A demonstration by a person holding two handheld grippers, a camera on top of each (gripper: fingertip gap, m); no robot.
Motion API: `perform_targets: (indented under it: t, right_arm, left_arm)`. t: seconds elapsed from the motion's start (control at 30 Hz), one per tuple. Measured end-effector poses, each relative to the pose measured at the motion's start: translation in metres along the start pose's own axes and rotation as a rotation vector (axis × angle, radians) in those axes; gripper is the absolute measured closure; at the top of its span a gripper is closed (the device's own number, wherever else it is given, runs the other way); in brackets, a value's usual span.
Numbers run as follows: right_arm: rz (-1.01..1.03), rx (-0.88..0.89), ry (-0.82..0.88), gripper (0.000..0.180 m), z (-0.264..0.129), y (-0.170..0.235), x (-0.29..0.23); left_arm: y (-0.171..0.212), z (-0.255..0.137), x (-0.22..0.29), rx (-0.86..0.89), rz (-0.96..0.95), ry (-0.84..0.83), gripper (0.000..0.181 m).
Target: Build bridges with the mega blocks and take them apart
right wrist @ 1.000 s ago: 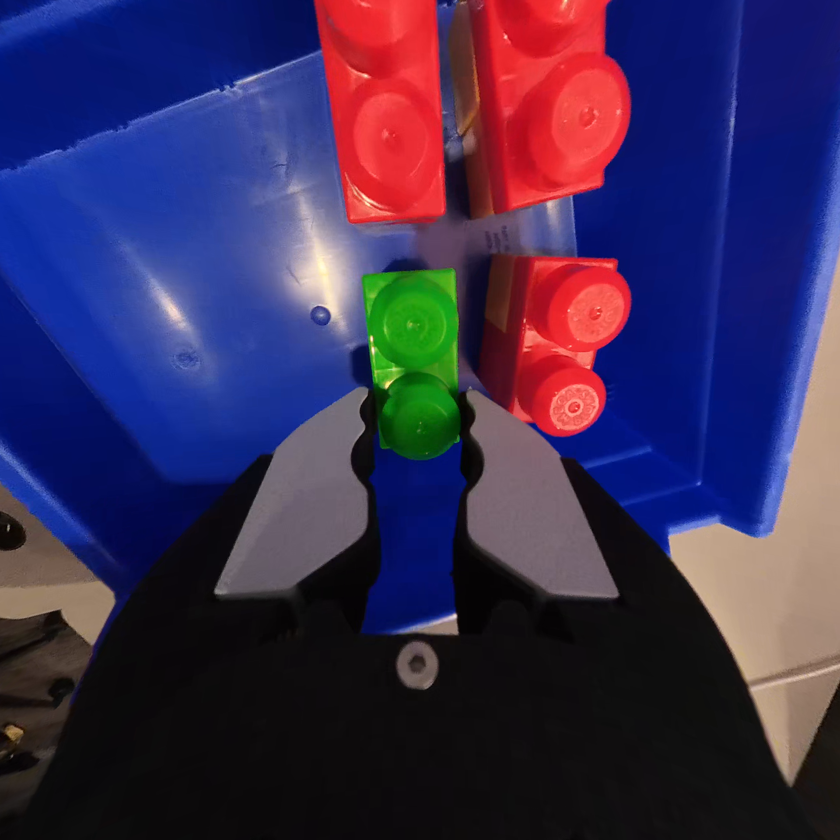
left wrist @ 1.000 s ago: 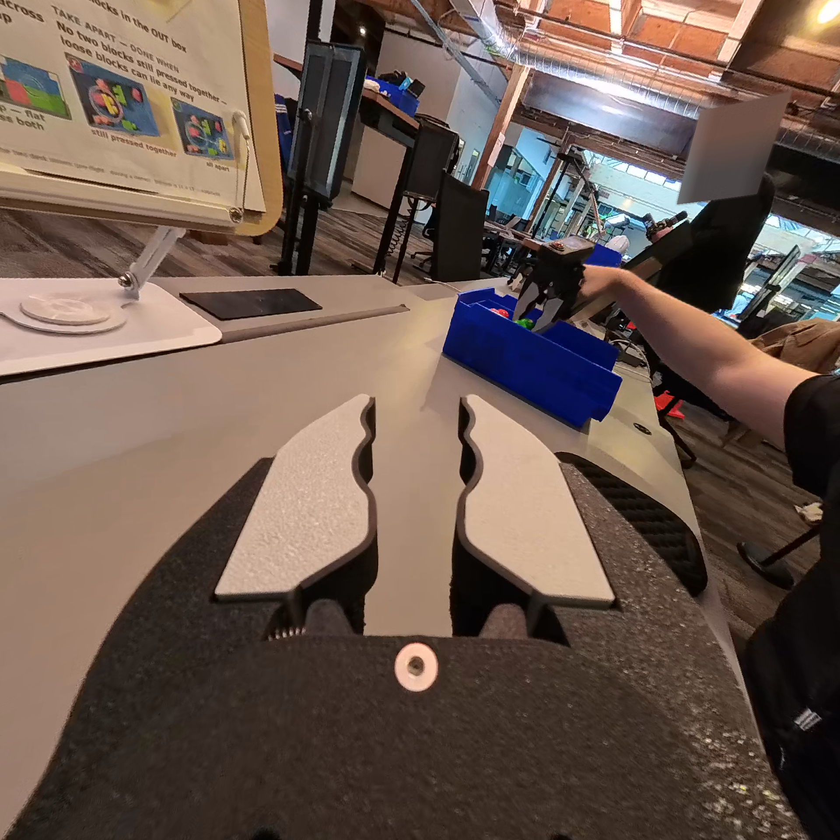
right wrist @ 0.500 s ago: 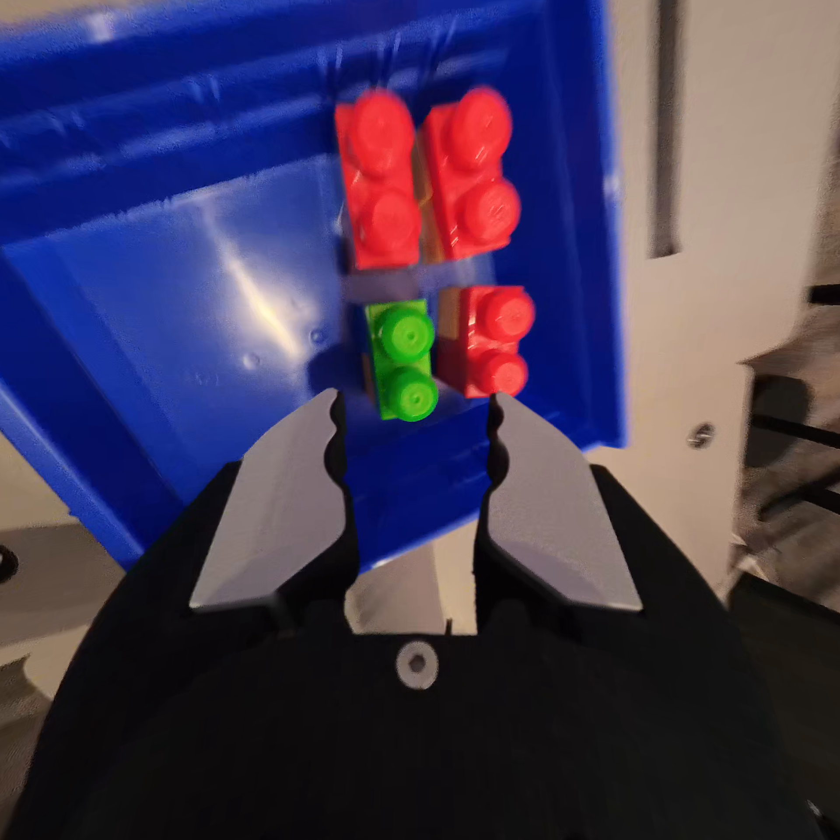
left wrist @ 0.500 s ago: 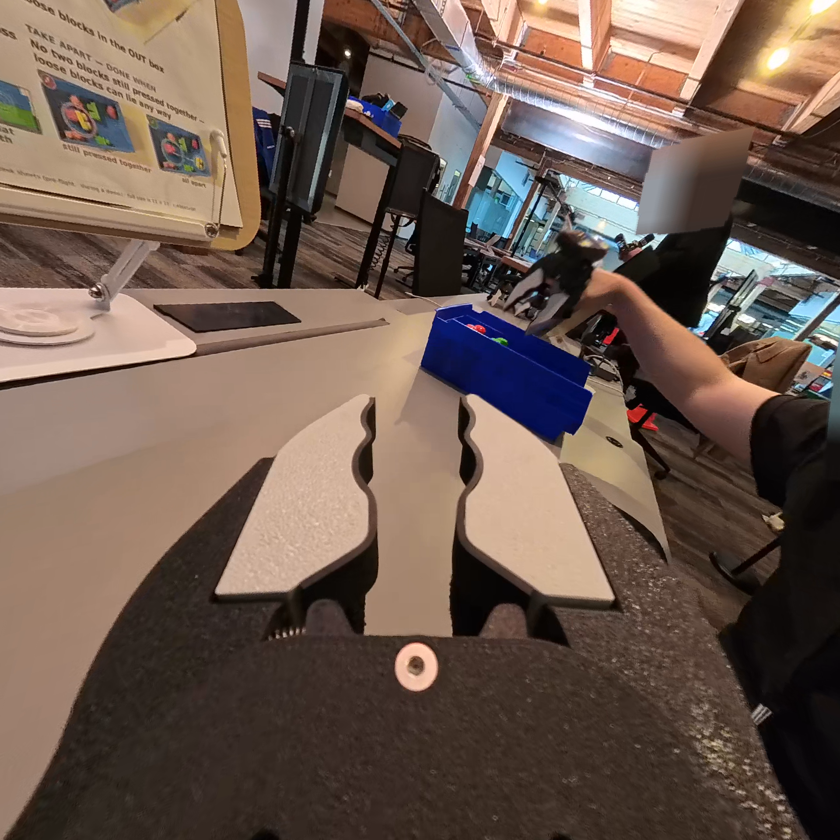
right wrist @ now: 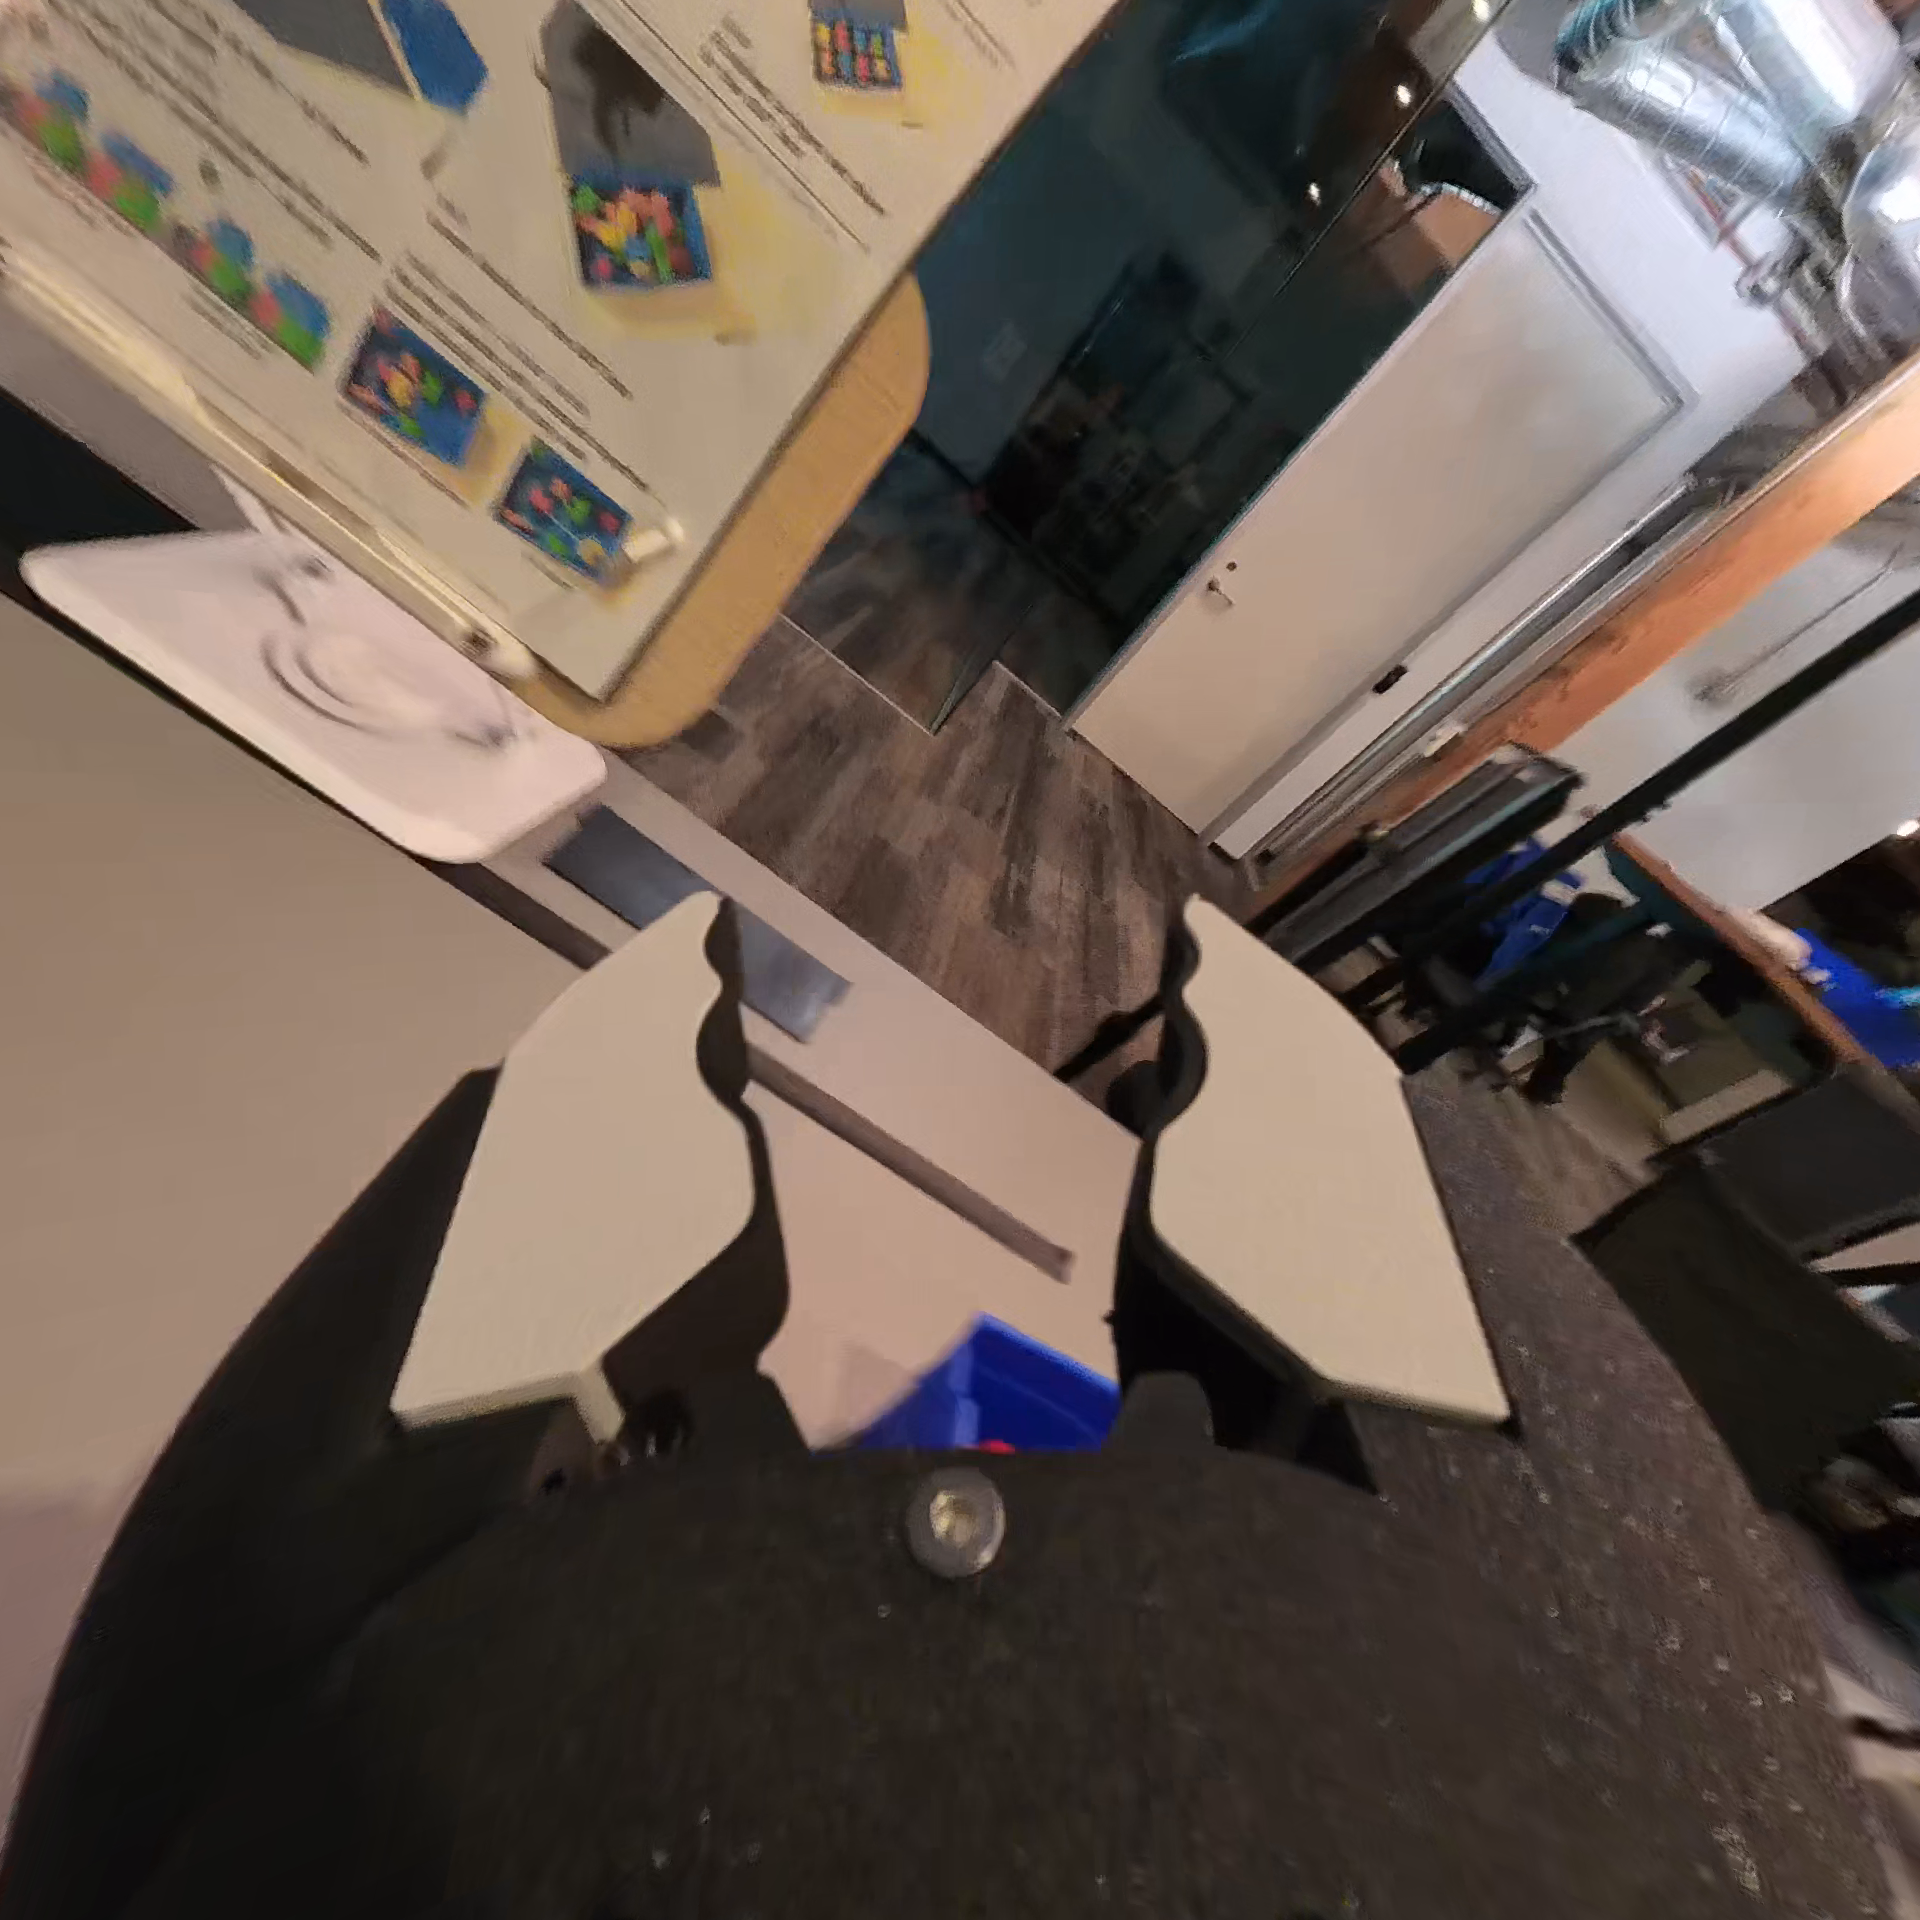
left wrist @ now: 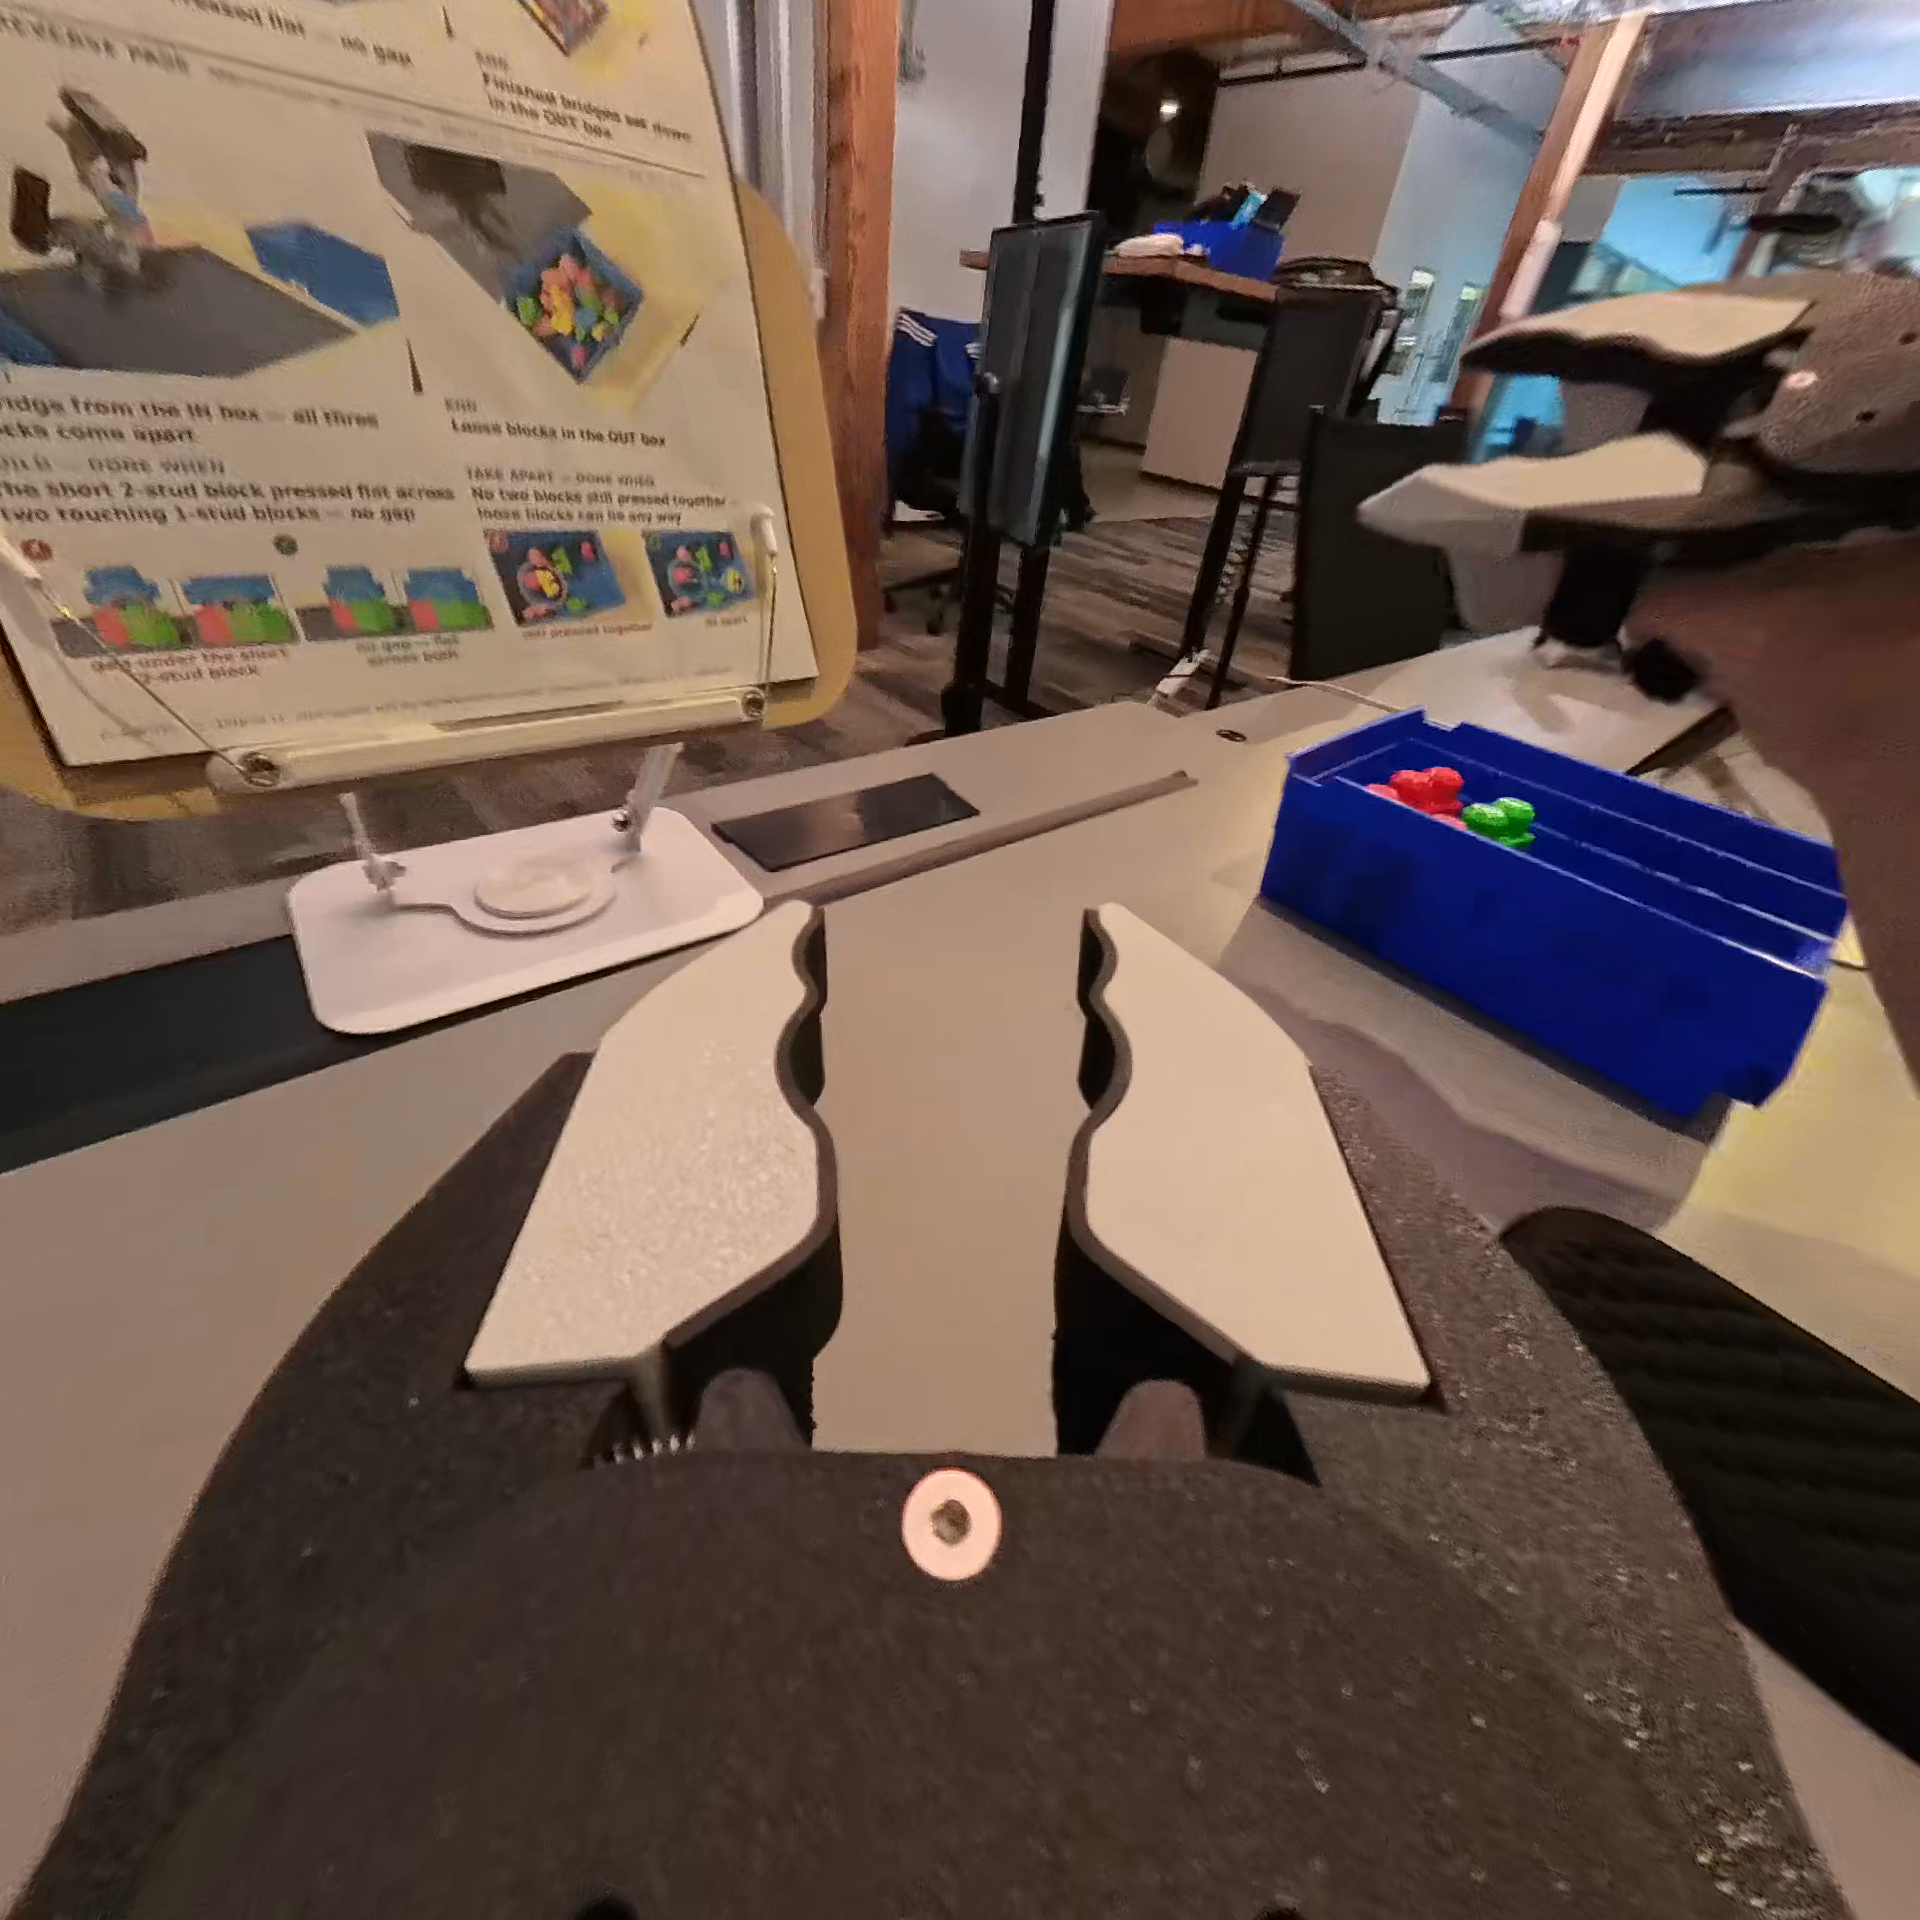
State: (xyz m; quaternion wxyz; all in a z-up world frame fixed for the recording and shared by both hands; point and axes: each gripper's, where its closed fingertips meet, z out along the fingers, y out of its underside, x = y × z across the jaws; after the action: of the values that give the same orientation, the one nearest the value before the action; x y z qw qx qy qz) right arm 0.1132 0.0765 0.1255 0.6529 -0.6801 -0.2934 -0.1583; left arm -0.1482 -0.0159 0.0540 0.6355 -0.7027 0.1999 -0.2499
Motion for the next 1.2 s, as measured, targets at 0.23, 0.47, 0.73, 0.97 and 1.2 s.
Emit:
perform_targets:
  t: [0.23, 0.47, 0.73, 0.97, 1.2]
  right_arm:
    - [0.269, 0.073, -0.062, 0.099, 0.024, -0.047, -0.117]
    - [0.327, 0.035, -0.095, 0.096, 0.057, -0.058, -0.179]
    - [0.439, 0.007, -0.095, 0.095, 0.071, -0.027, -0.192]
    - [0.457, -0.033, -0.086, 0.093, 0.074, -0.010, -0.182]
    - [0.448, 0.014, -0.221, 0.092, 0.077, -0.039, -0.162]
  left_arm:
    - [-0.012, -0.005, -0.034, -0.018, 0.211, -0.416, 0.123]
    - [-0.018, -0.008, -0.086, 0.016, 0.203, -0.626, 0.122]
    - [0.000, -0.025, -0.147, -0.044, 0.178, -0.779, 0.117]
    - [0.009, -0.029, -0.157, -0.076, 0.166, -0.770, 0.118]
    - [0.004, -0.080, -0.126, -0.252, 0.098, -0.439, 0.134]
